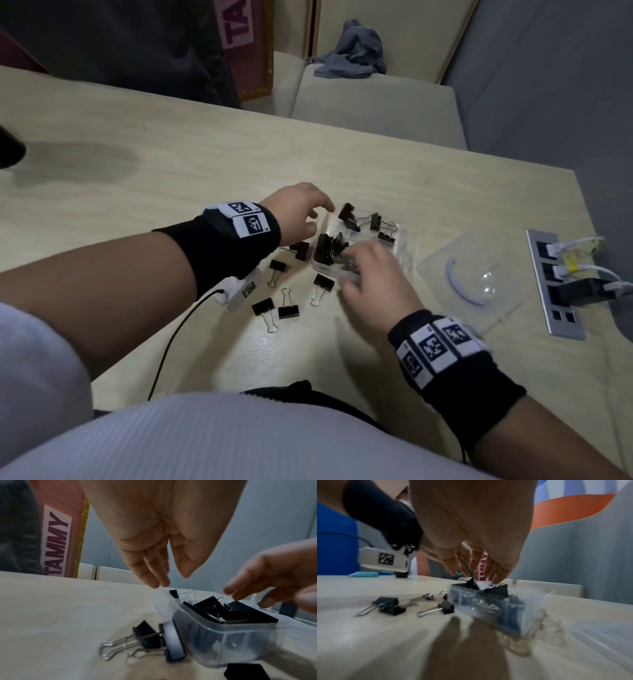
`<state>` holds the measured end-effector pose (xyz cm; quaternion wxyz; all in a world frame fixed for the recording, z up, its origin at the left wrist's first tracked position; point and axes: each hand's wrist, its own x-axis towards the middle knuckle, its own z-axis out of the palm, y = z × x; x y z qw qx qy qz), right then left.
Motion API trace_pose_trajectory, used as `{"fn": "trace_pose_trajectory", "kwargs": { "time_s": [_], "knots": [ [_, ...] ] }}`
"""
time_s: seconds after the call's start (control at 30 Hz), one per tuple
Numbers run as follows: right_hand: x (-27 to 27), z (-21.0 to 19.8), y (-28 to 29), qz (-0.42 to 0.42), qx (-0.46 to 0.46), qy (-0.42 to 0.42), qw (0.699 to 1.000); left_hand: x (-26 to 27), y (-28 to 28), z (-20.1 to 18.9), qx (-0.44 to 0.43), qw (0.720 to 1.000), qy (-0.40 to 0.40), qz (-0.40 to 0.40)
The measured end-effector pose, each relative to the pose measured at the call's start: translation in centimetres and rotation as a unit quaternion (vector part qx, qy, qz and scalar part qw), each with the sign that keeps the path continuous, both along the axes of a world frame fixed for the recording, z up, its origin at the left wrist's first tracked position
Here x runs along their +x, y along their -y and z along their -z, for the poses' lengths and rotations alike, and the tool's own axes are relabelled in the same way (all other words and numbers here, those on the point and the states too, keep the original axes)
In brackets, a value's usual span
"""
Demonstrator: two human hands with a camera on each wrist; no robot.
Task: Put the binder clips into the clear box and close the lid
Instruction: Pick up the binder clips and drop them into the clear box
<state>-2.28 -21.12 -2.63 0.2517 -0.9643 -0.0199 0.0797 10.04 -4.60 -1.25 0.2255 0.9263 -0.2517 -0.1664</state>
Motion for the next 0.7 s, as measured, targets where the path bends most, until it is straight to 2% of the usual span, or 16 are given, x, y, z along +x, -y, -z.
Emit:
{"fn": "trace_pose_trajectory", "kwargs": {
  "time_s": [0.1, 0.23, 0.3, 0.43, 0.57, 0.63, 0.7],
  "knots": [
    [-1.5, 0.6, -1.8, -0.098, -0.017, 0.005, 0.995, -0.1, -1.7, 0.3, 0.024, 0.999, 0.012, -0.027],
    [-2.1, 2.8, -2.7, -0.189, -0.102, -0.060, 0.975, -1.0, -3.8, 1.2, 0.169, 0.986, -0.001, -0.009],
    [-2.1, 3.4, -2.6, -0.194, -0.136, -0.075, 0.969, -1.8, -4.5, 2.0, 0.225, 0.974, -0.002, 0.011],
    [-2.2, 3.6, -2.4, -0.177, -0.143, -0.056, 0.972, -2.8, -5.0, 3.4, 0.268, 0.961, 0.028, 0.065],
    [-2.2, 3.5, -1.6, -0.139, -0.169, -0.030, 0.975, -3.2, -3.7, 3.7, 0.265, 0.961, 0.051, 0.061],
    [-2.3, 3.8, -1.1, -0.129, -0.184, -0.052, 0.973, -3.3, -3.1, 3.8, 0.249, 0.964, 0.068, 0.065],
    [-2.5, 3.9, -0.9, -0.119, -0.181, -0.079, 0.973, -3.2, -2.5, 3.9, 0.242, 0.966, 0.053, 0.078]
  ]
}}
